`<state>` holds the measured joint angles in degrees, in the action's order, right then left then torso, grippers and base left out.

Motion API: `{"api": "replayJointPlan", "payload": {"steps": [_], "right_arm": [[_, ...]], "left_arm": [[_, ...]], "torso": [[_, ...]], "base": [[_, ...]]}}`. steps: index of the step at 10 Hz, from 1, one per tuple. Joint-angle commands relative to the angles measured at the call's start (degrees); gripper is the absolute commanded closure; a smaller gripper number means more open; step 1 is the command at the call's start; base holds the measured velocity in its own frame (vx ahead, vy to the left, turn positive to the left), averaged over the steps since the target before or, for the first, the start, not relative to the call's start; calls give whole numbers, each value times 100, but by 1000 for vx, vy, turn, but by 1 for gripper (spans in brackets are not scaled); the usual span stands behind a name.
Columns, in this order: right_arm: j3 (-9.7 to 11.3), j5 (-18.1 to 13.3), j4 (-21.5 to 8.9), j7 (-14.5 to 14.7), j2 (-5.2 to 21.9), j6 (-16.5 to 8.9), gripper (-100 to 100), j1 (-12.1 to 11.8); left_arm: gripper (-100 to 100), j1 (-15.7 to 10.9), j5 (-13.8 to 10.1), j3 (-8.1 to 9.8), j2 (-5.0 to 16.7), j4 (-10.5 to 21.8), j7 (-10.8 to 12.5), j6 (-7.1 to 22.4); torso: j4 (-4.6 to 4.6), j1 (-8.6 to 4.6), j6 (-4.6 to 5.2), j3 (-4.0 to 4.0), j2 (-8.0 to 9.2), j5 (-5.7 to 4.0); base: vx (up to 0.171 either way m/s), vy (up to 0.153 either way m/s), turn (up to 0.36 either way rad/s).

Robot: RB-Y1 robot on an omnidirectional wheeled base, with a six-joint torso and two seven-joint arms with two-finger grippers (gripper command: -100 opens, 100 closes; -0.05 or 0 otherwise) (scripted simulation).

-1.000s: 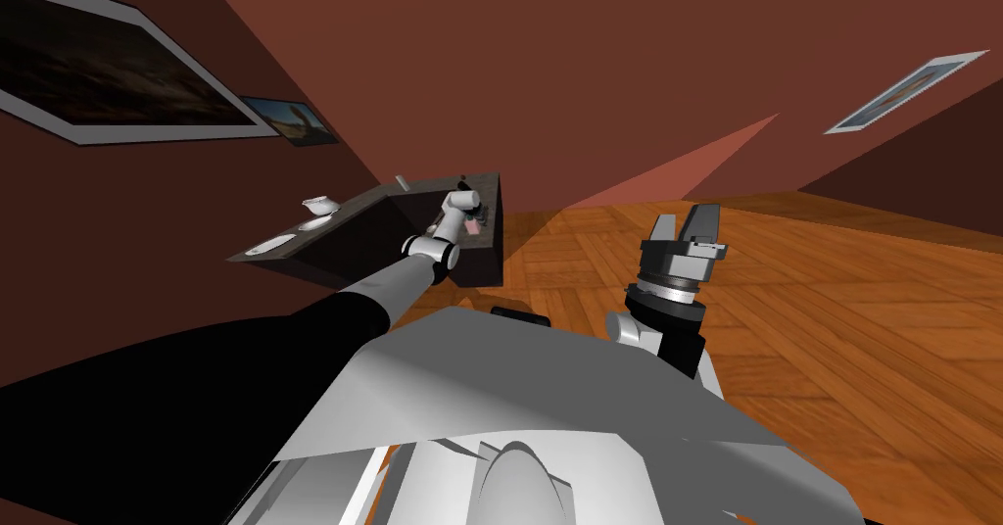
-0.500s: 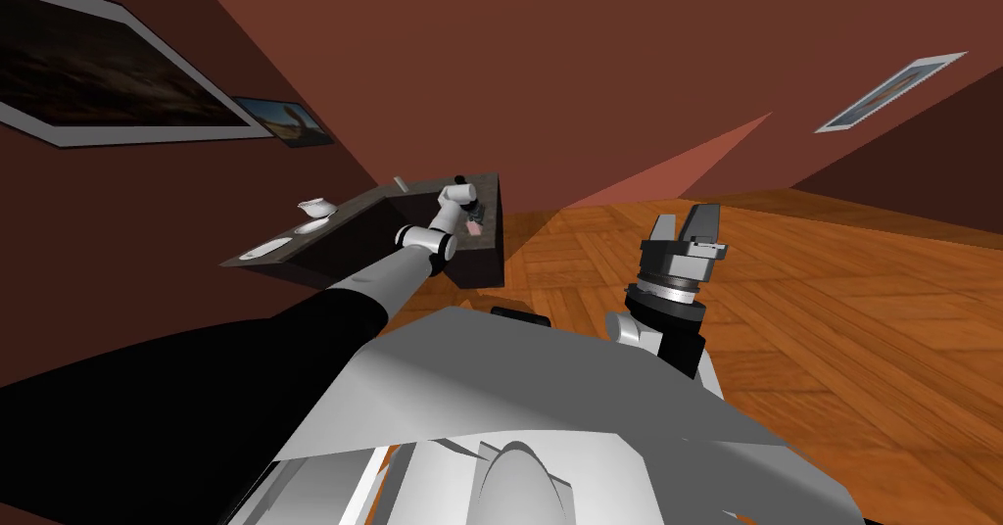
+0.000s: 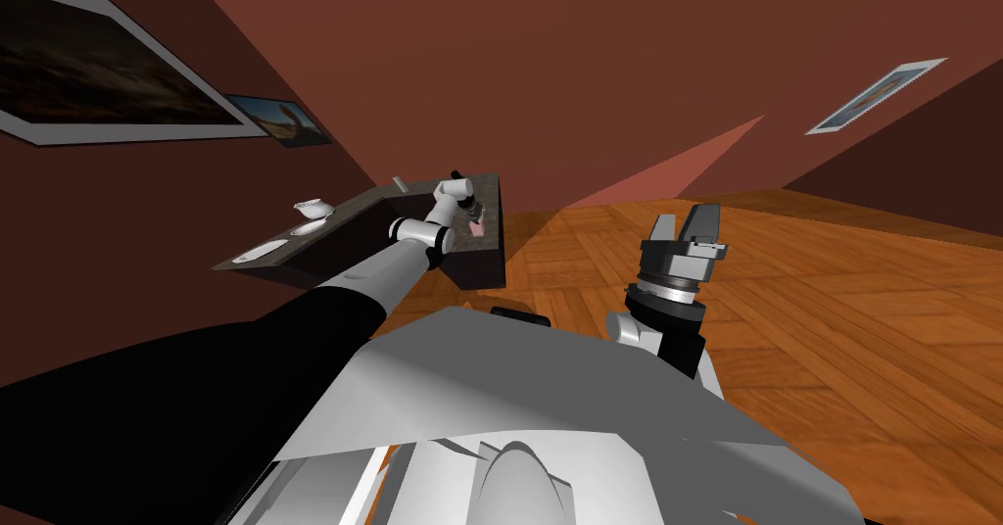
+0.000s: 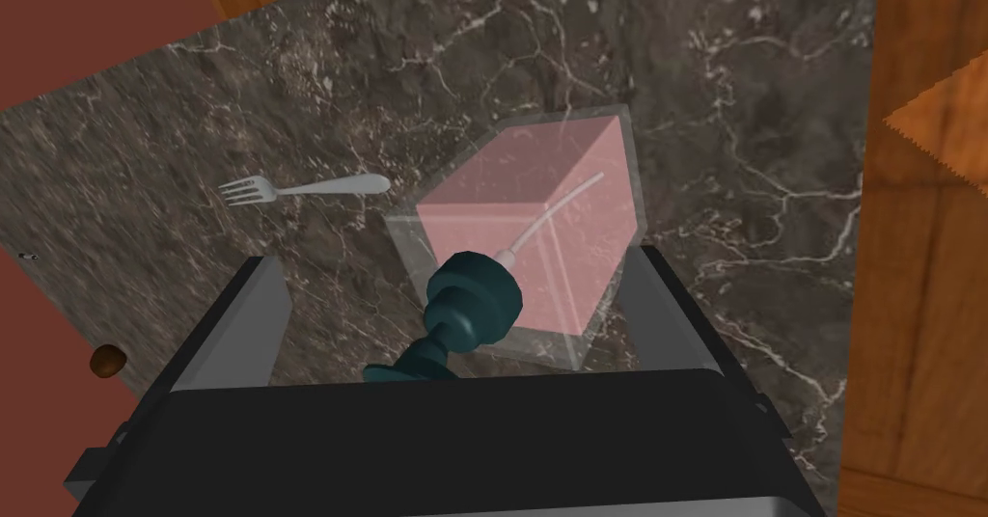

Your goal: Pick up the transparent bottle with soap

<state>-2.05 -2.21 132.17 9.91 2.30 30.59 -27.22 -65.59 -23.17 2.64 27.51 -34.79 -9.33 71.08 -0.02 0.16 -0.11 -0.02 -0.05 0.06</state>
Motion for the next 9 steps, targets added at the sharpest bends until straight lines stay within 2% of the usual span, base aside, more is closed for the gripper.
{"api": "replayJointPlan", "payload": {"steps": [1, 3, 5, 7, 8, 9], "right_arm": [[0, 0, 0, 0, 0, 0, 0, 0], [0, 0, 0, 0, 0, 0, 0, 0], [0, 0, 0, 0, 0, 0, 0, 0], [0, 0, 0, 0, 0, 0, 0, 0], [0, 0, 0, 0, 0, 0, 0, 0], [0, 0, 0, 0, 0, 0, 0, 0]], "left_arm": [[-100, -171, -6, -15, 76, 278, -107, 33], [-100, -398, -14, -35, 203, 613, -255, 125], [-100, -398, -14, -35, 203, 613, -255, 125], [-100, -567, -18, -49, 303, 841, -360, 173], [-100, -516, -16, -45, 271, 773, -321, 158], [0, -527, -16, -46, 277, 786, -333, 161]], "torso": [[0, 0, 0, 0, 0, 0], [0, 10, 0, -1, -2, 1], [-2, 14, -1, -4, -7, 3], [-1, 2, 0, -3, -5, 0], [-2, 4, 1, -6, -12, 0], [-3, -2, 0, -6, -8, 0]], "base": [[10, 33, -27], [20, 66, -44], [21, 43, 1], [32, 35, -29], [25, 19, -9], [0, 0, 0]]}}
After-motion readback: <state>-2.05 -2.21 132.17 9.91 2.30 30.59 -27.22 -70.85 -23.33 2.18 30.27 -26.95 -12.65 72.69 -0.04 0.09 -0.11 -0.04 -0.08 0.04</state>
